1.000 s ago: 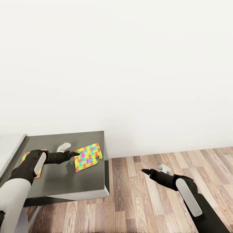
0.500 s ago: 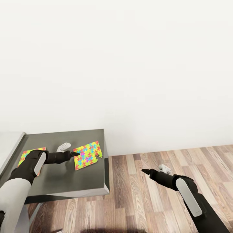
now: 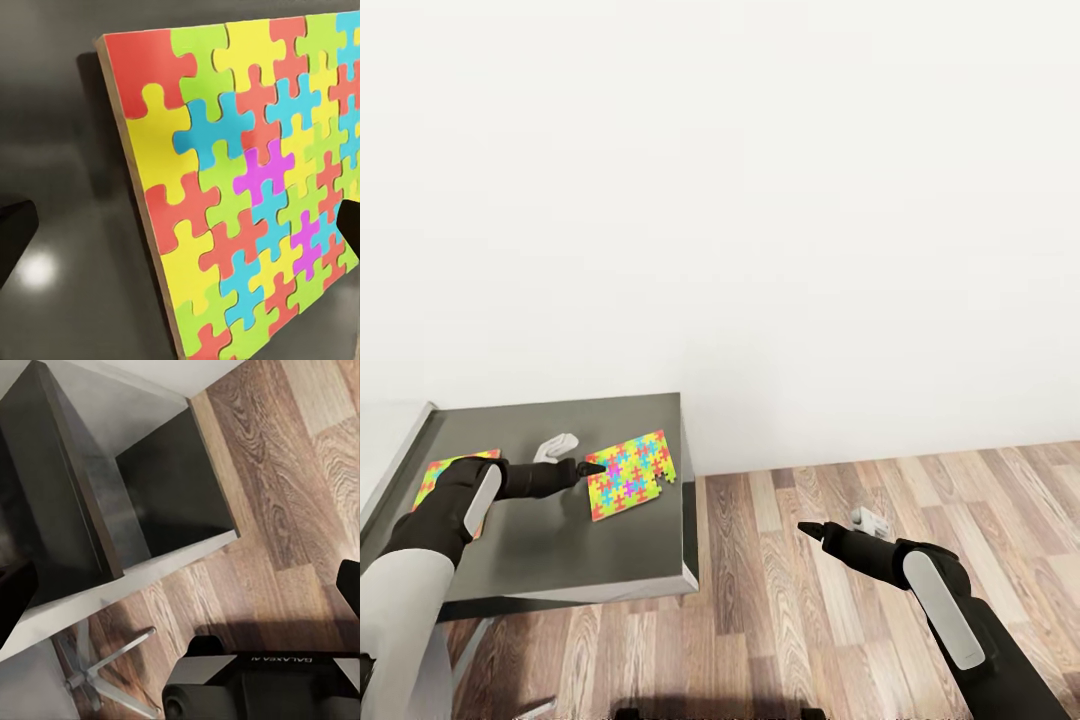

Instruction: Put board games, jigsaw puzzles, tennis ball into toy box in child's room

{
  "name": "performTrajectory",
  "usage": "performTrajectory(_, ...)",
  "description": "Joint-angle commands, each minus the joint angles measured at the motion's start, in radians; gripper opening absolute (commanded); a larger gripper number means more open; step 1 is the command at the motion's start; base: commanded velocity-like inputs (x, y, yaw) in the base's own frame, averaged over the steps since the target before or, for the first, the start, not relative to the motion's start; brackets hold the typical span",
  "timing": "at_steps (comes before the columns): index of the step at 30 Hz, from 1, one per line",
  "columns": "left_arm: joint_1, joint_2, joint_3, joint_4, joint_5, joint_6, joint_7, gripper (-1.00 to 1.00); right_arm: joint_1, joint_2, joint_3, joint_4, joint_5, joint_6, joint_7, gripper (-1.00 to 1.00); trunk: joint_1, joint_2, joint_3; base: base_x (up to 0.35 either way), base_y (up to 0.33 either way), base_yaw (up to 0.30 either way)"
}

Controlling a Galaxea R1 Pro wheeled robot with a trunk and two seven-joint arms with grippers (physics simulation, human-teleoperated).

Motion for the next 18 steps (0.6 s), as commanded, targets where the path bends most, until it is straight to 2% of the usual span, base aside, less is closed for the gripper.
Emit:
performTrajectory(1, 0.0, -0.001, 0.002, 0.049, 0.01, 0.008, 0.0, 1.0, -0.001, -0.001, 0.001, -0.001, -0.004, 0.003, -0.004, 1.0, 0.001, -0.001, -0.003, 0.0, 0.0, 0.0)
performTrajectory(18, 0.0, -0.002, 0.002, 0.049, 0.01, 0.009, 0.0, 1.0, 0.001, -0.001, -0.001, -0.001, -0.003, -0.004, -0.004, 1.0, 0.001, -0.001, -0.005, 0.0, 0.0, 0.0)
